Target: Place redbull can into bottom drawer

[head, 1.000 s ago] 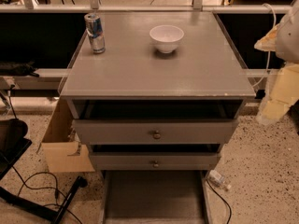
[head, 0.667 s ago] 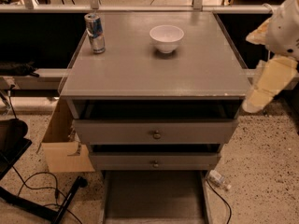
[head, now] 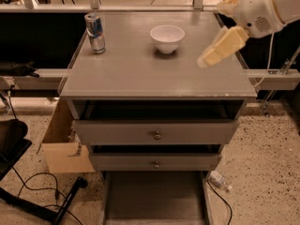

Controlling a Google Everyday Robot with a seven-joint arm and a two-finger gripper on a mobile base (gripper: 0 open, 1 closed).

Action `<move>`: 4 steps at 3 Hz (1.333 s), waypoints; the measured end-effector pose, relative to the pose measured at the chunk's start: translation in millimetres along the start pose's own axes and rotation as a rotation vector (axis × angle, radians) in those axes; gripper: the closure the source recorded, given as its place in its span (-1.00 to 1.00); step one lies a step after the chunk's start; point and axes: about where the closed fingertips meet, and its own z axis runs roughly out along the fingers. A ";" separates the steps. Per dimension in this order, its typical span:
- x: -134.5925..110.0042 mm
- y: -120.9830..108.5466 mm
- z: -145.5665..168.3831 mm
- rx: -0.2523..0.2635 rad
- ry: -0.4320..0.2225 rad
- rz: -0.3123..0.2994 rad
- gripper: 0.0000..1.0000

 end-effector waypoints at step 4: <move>-122.8 -51.3 105.1 0.059 -0.512 0.148 -1.00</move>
Offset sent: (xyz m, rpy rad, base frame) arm 0.1186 0.1009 0.0553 0.5710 -0.2141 0.0154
